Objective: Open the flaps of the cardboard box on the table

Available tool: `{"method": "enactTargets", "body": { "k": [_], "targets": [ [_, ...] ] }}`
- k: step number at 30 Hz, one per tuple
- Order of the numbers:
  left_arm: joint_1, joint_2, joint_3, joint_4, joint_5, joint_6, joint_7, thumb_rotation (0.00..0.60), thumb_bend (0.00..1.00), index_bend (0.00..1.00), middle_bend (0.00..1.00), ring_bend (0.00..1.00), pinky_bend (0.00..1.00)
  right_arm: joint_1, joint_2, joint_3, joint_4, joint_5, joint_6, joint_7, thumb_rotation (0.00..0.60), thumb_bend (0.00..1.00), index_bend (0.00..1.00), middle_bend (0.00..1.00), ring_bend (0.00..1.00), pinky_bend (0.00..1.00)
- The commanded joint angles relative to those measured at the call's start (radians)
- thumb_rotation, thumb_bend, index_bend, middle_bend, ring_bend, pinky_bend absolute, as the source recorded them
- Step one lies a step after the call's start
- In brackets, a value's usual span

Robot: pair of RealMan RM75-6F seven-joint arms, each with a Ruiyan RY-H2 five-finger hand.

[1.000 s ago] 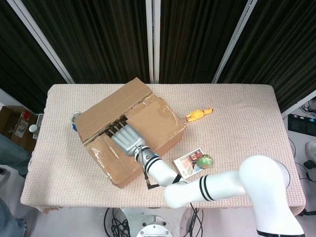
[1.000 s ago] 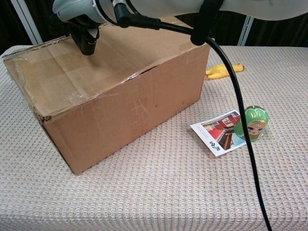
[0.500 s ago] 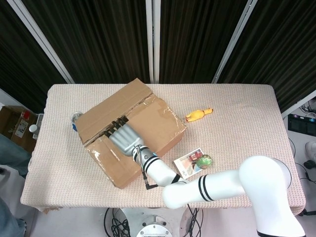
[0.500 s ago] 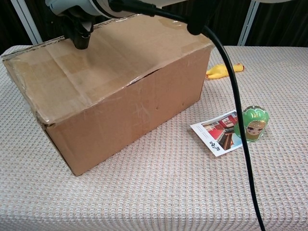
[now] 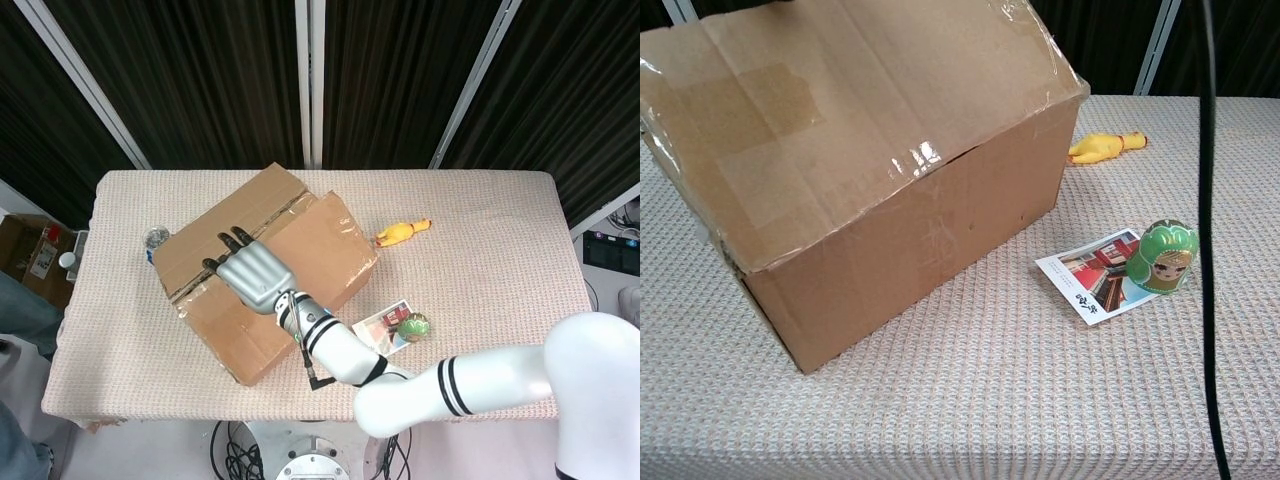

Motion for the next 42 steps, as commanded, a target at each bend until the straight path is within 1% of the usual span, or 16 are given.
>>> {"method": "enactTargets", "body": {
  "k": [1,4,6,9,14,19,22,25,31,34,36,38,39,40,42],
  "targets": [
    [-0.003,0.004,0.0,-0.008,0.003,-0.003,0.004,0.597,0.1,0.09,0.13,0.09,0.21,-0.032,0.076,0.022,-0.07,-0.022,-0.004,0.039,0.6,0.99,0.18,0.42,0.0,0.0],
    [-0.005,0.007,-0.001,-0.018,0.006,-0.004,0.008,0.596,0.1,0.09,0.13,0.09,0.21,-0.059,0.155,0.022,-0.127,-0.032,-0.027,0.063,0.6,0.96,0.18,0.52,0.05,0.0],
    [-0.007,0.009,-0.002,-0.025,0.009,-0.004,0.012,0.597,0.1,0.09,0.13,0.09,0.21,-0.075,0.215,0.023,-0.167,-0.028,-0.043,0.078,0.6,0.95,0.17,0.53,0.06,0.0],
    [-0.01,0.012,-0.002,-0.037,0.016,-0.003,0.019,0.597,0.1,0.09,0.13,0.09,0.21,-0.103,0.296,0.032,-0.225,-0.043,-0.062,0.111,0.6,0.95,0.16,0.54,0.06,0.0],
    [-0.015,0.023,-0.002,-0.063,0.029,-0.003,0.037,0.596,0.1,0.09,0.13,0.09,0.21,-0.172,0.425,0.042,-0.323,-0.103,-0.103,0.184,0.6,0.94,0.15,0.54,0.06,0.0],
    [-0.021,0.03,-0.002,-0.086,0.032,-0.008,0.05,0.596,0.1,0.09,0.13,0.09,0.21,-0.244,0.545,0.03,-0.402,-0.175,-0.168,0.245,0.6,0.93,0.15,0.54,0.07,0.0],
    [-0.023,0.029,-0.003,-0.094,0.033,-0.008,0.056,0.596,0.1,0.09,0.13,0.09,0.21,-0.286,0.59,0.01,-0.428,-0.227,-0.204,0.271,0.6,0.93,0.15,0.52,0.07,0.0],
    [-0.026,0.028,-0.003,-0.102,0.038,-0.008,0.063,0.597,0.1,0.09,0.13,0.09,0.21,-0.335,0.626,-0.01,-0.428,-0.293,-0.267,0.317,0.6,0.93,0.14,0.52,0.07,0.0],
    [-0.027,0.038,-0.003,-0.119,0.044,-0.003,0.074,0.597,0.1,0.09,0.13,0.09,0.21,-0.457,0.693,-0.026,-0.428,-0.465,-0.389,0.44,0.6,0.93,0.1,0.52,0.07,0.0],
    [-0.027,0.042,-0.003,-0.124,0.045,-0.001,0.076,0.596,0.1,0.09,0.13,0.09,0.21,-0.511,0.72,-0.02,-0.428,-0.55,-0.416,0.495,0.6,0.93,0.08,0.52,0.07,0.0],
    [-0.029,0.043,-0.002,-0.127,0.044,-0.004,0.077,0.597,0.1,0.09,0.13,0.09,0.21,-0.543,0.729,-0.01,-0.428,-0.6,-0.41,0.528,0.6,0.93,0.07,0.51,0.07,0.0],
    [-0.031,0.043,-0.002,-0.13,0.045,-0.007,0.08,0.597,0.1,0.09,0.13,0.09,0.21,-0.574,0.728,-0.001,-0.428,-0.653,-0.385,0.555,0.6,0.93,0.07,0.49,0.07,0.0],
    [-0.031,0.042,-0.002,-0.13,0.046,-0.008,0.081,0.598,0.1,0.09,0.13,0.09,0.21,-0.585,0.724,-0.002,-0.428,-0.673,-0.371,0.557,0.6,0.93,0.06,0.44,0.06,0.0],
    [-0.032,0.041,-0.001,-0.131,0.047,-0.008,0.082,0.597,0.1,0.09,0.13,0.09,0.21,-0.595,0.717,-0.01,-0.428,-0.696,-0.354,0.548,0.6,0.93,0.06,0.4,0.05,0.0],
    [-0.033,0.037,-0.001,-0.132,0.049,-0.008,0.083,0.596,0.1,0.09,0.13,0.09,0.21,-0.598,0.696,-0.029,-0.422,-0.718,-0.33,0.513,0.6,0.93,0.04,0.24,0.01,0.0]
  ]
}}
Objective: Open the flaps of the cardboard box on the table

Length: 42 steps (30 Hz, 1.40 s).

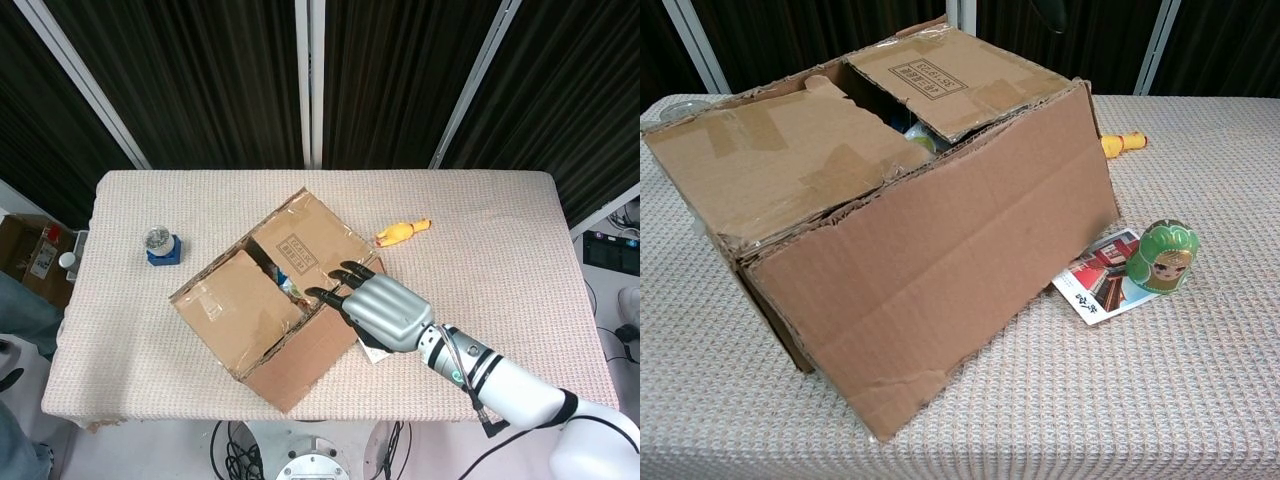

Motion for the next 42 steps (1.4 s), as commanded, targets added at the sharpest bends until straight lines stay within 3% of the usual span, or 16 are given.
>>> {"method": "enactTargets", "body": {
  "k": [1,4,10,19,31,42],
  "targets": [
    [-0.001,-0.005,0.001,0.001,0.002,-0.002,0.001,0.597,0.1,0.09,0.13,0.09,0.21,-0.017,-0.043,-0.033,0.014,-0.051,0.048,-0.052,0.6,0.93,0.03,0.18,0.0,0.0],
    [-0.003,-0.011,0.004,0.003,0.002,-0.007,0.003,0.597,0.1,0.09,0.13,0.09,0.21,0.019,-0.125,-0.078,0.052,-0.064,0.078,-0.166,0.6,0.93,0.02,0.09,0.0,0.0],
    [-0.004,-0.016,0.007,0.013,0.002,-0.012,-0.002,0.597,0.1,0.09,0.13,0.09,0.21,0.116,-0.363,-0.173,0.137,-0.011,0.191,-0.446,0.6,0.93,0.05,0.07,0.0,0.0],
    [0.004,-0.023,0.01,0.049,-0.003,-0.004,-0.041,0.598,0.1,0.09,0.13,0.09,0.21,0.255,-0.585,-0.213,0.208,0.197,0.337,-0.679,0.6,0.93,0.08,0.07,0.0,0.0],
    [0.008,-0.036,0.015,0.083,-0.001,-0.006,-0.075,0.597,0.1,0.09,0.13,0.09,0.21,0.379,-0.712,-0.244,0.283,0.407,0.418,-0.798,0.6,0.93,0.1,0.11,0.0,0.0],
    [0.012,-0.039,0.017,0.093,-0.001,-0.004,-0.086,0.596,0.1,0.09,0.13,0.09,0.21,0.443,-0.752,-0.283,0.289,0.539,0.531,-0.924,0.6,0.93,0.13,0.15,0.0,0.0]
  ]
}}
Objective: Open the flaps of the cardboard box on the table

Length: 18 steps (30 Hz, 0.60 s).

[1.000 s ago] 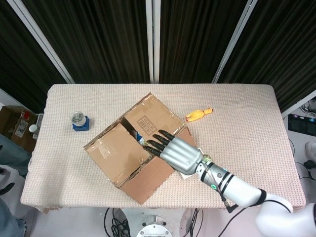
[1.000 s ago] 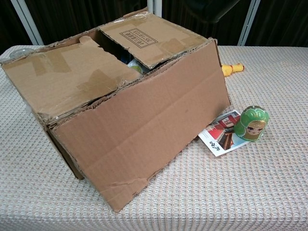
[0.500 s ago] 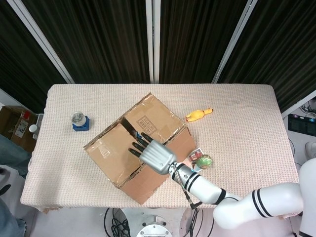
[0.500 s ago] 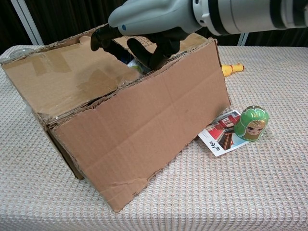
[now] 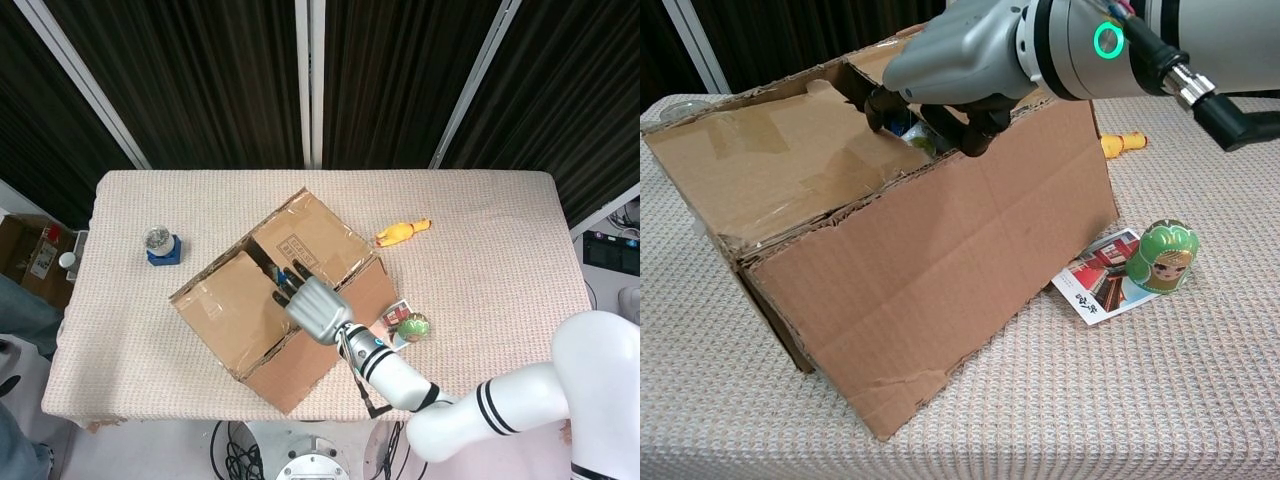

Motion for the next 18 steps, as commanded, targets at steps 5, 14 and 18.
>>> {"method": "enactTargets", "body": {
  "k": [5,14,18],
  "targets": [
    [0.003,0.002,0.0,0.002,-0.002,0.004,-0.004,0.597,0.1,0.09,0.13,0.09,0.21,0.023,-0.01,-0.011,0.013,0.045,0.028,-0.026,0.6,0.93,0.14,0.16,0.0,0.0],
    [-0.004,0.0,-0.002,0.003,0.0,-0.006,-0.004,0.597,0.1,0.09,0.13,0.09,0.21,0.017,0.037,-0.013,-0.032,-0.012,0.145,-0.074,0.6,0.93,0.14,0.18,0.0,0.0],
    [-0.008,-0.003,-0.002,0.002,0.0,-0.012,0.0,0.598,0.1,0.09,0.13,0.09,0.21,0.009,0.077,0.002,-0.071,-0.026,0.186,-0.081,0.6,0.93,0.14,0.18,0.0,0.0]
  ]
}}
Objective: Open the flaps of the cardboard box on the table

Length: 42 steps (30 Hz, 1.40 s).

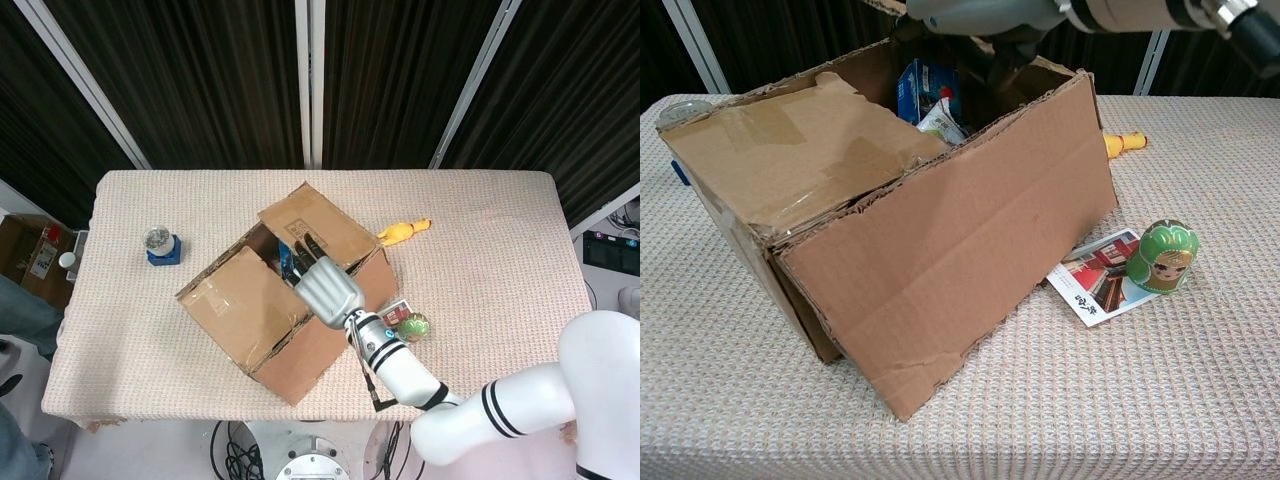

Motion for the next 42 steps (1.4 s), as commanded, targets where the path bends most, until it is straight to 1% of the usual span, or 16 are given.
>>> {"method": "enactTargets", "body": {
  "k": [1,8,11,12,16,22,27,34,36,39,40,42],
  "targets": [
    [-0.002,-0.002,0.0,-0.001,0.0,-0.004,0.003,0.599,0.1,0.09,0.13,0.09,0.21,-0.009,0.039,0.013,-0.033,-0.018,0.032,-0.01,0.6,0.93,0.14,0.18,0.0,0.0],
    [-0.005,-0.004,0.002,-0.006,0.002,-0.008,0.013,0.597,0.1,0.09,0.13,0.09,0.21,-0.037,0.132,0.033,-0.067,-0.021,0.064,-0.001,0.6,0.93,0.14,0.18,0.0,0.0],
    [-0.007,-0.005,0.002,-0.008,0.003,-0.01,0.017,0.596,0.1,0.09,0.13,0.09,0.21,-0.054,0.173,0.039,-0.06,-0.011,0.057,0.015,0.6,0.93,0.11,0.18,0.0,0.0],
    [-0.007,-0.006,0.002,-0.009,0.003,-0.011,0.018,0.596,0.1,0.09,0.13,0.09,0.21,-0.06,0.184,0.04,-0.055,-0.008,0.051,0.023,0.6,0.92,0.08,0.18,0.0,0.0],
    [-0.009,-0.007,0.003,-0.013,0.003,-0.014,0.026,0.598,0.1,0.09,0.13,0.09,0.21,-0.085,0.219,0.038,-0.015,0.014,0.015,0.054,0.6,0.92,0.0,0.18,0.0,0.0],
    [-0.009,-0.002,0.004,-0.025,0.0,-0.015,0.041,0.597,0.1,0.09,0.13,0.09,0.21,-0.13,0.245,0.037,0.083,0.043,-0.055,0.123,0.6,0.92,0.0,0.17,0.0,0.0],
    [-0.01,0.0,0.003,-0.031,-0.002,-0.015,0.048,0.597,0.1,0.09,0.13,0.09,0.21,-0.159,0.26,0.044,0.144,0.052,-0.098,0.171,0.6,0.91,0.0,0.16,0.0,0.0],
    [-0.014,-0.003,0.0,-0.035,0.006,-0.011,0.055,0.596,0.1,0.09,0.13,0.09,0.21,-0.212,0.306,0.065,0.163,-0.016,-0.126,0.261,0.6,0.9,0.0,0.1,0.0,0.0],
    [-0.018,-0.002,0.001,-0.038,0.017,-0.01,0.055,0.597,0.1,0.09,0.13,0.09,0.21,-0.231,0.33,0.069,0.153,-0.033,-0.131,0.286,0.6,0.89,0.0,0.09,0.0,0.0],
    [-0.031,0.001,-0.003,-0.045,0.043,-0.009,0.053,0.598,0.1,0.09,0.13,0.09,0.21,-0.269,0.371,0.073,0.125,-0.074,-0.123,0.331,0.6,0.84,0.0,0.06,0.0,0.0],
    [-0.041,0.005,-0.006,-0.052,0.059,-0.01,0.049,0.599,0.1,0.09,0.13,0.09,0.21,-0.291,0.391,0.074,0.108,-0.096,-0.114,0.356,0.6,0.83,0.0,0.05,0.0,0.0],
    [-0.064,0.016,-0.015,-0.068,0.092,-0.015,0.035,0.6,0.15,0.09,0.13,0.09,0.21,-0.329,0.427,0.076,0.079,-0.14,-0.101,0.403,0.6,0.8,0.0,0.02,0.0,0.0]
  ]
}}
